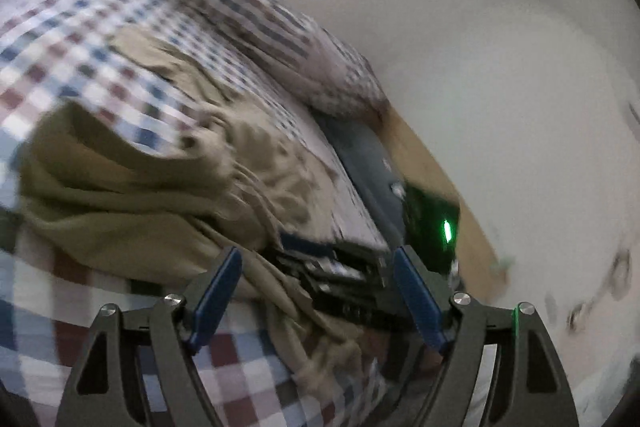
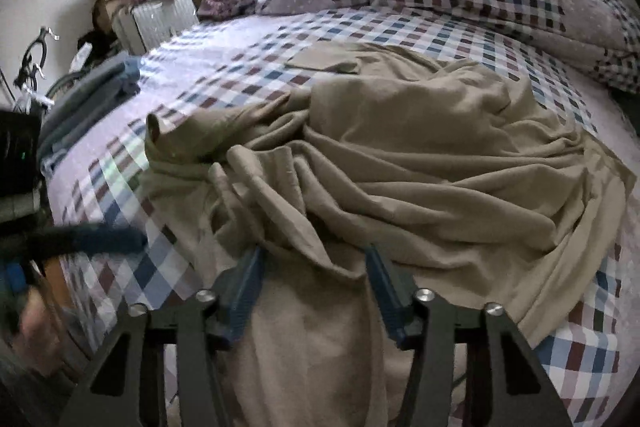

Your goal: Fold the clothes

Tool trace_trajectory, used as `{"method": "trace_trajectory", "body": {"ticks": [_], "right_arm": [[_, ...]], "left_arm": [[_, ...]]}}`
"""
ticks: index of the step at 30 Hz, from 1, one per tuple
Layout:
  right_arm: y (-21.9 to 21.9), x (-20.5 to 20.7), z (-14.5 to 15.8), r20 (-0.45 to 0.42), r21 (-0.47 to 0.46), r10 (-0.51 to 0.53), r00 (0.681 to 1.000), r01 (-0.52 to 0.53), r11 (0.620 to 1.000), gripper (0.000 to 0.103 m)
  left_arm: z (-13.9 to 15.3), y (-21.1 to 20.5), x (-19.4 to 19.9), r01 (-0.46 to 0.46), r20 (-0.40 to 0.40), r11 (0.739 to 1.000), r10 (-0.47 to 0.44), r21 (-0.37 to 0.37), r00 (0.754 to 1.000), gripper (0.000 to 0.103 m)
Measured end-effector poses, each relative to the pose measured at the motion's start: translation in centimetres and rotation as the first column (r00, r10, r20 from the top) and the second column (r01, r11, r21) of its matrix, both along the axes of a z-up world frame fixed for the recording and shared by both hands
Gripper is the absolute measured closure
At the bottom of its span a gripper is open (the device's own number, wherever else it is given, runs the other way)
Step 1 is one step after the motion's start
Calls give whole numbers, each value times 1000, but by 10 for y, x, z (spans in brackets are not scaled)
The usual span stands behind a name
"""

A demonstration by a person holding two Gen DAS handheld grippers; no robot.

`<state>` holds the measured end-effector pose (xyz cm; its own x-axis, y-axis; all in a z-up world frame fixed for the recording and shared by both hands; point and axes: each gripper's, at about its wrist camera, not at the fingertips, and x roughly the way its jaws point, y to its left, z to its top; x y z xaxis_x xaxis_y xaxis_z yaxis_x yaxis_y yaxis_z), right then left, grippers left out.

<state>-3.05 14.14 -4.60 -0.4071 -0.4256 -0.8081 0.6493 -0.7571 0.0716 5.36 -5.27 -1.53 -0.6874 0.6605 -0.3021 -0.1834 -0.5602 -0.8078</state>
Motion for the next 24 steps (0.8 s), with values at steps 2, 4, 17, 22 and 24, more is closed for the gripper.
{"method": "trace_trajectory", "body": {"ticks": [2, 4, 17, 22, 24], "right_arm": [[-2, 2, 1, -14, 21, 1, 1000, 0, 1000, 93], [0, 3, 5, -29, 17, -5, 1000, 5, 1000, 94], [98, -10, 54, -121, -72, -364, 923, 358, 931, 96], [162, -10, 56, -156, -1, -545, 824, 552, 834, 96], [189, -9, 57, -174, 4, -617, 768, 627, 779, 96]], "left_arm": [[-3, -17, -1, -62, 23, 998, 62, 28, 998, 21], [-8, -27, -8, -113, 38, 992, 111, 49, 993, 21], [-16, -49, -26, -270, 78, 957, 262, 104, 962, 21], [-17, -39, -29, -277, 91, 954, 267, 116, 959, 21], [-17, -34, -32, -280, 92, 953, 270, 113, 958, 21]]}}
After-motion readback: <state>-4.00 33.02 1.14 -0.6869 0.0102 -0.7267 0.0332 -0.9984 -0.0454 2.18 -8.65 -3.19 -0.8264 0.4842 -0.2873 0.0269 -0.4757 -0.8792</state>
